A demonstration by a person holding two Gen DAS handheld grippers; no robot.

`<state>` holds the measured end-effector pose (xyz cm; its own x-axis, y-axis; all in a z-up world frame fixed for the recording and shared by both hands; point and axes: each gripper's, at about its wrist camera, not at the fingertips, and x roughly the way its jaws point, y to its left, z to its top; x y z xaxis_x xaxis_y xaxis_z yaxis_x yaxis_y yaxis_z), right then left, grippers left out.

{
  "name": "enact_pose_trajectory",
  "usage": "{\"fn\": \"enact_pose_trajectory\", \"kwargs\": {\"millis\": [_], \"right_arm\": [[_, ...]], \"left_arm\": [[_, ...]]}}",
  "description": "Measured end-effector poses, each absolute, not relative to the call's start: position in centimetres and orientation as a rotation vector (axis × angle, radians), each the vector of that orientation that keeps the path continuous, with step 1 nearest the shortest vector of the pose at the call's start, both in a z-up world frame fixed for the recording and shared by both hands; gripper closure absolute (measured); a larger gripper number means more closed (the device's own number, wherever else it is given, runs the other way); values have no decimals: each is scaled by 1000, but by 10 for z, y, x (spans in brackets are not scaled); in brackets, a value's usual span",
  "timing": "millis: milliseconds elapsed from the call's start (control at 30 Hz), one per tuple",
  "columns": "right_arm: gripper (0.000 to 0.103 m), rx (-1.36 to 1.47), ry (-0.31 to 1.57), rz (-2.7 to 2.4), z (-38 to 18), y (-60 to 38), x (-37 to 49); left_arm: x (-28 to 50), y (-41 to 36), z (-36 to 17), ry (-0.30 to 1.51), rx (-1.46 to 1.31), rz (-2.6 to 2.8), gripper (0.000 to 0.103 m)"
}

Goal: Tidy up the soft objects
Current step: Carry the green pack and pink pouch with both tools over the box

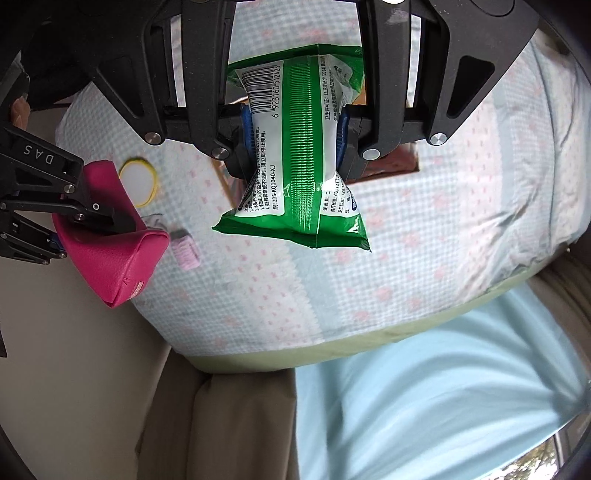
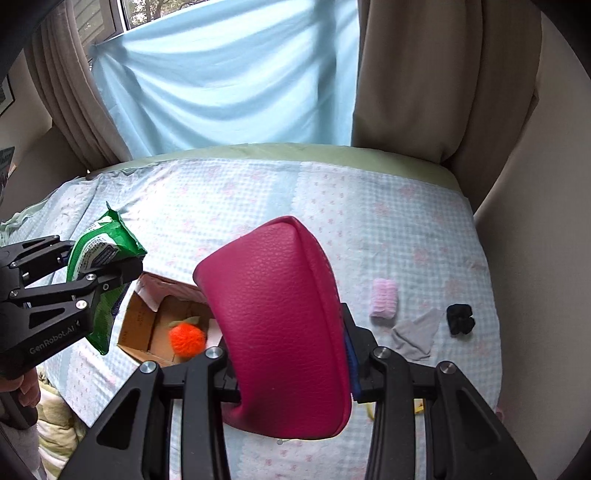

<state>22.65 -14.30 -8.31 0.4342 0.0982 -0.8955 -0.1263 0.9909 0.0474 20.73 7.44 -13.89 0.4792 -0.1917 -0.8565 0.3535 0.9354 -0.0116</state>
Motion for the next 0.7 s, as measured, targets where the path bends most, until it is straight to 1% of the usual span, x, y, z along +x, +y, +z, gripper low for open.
{"fn": "enact_pose_trajectory", "kwargs": {"millis": [133, 333, 700], "right_arm": [[67, 11, 1139, 173, -100, -104, 214], [67, 71, 1191, 179, -130, -56, 203], [67, 165, 1347, 92, -205, -16, 208]], "left_arm": [[198, 115, -160, 1061, 137, -288, 74], [198, 152, -202, 1127, 123, -242, 74], [219, 171, -289, 1299, 169, -239, 74]]}}
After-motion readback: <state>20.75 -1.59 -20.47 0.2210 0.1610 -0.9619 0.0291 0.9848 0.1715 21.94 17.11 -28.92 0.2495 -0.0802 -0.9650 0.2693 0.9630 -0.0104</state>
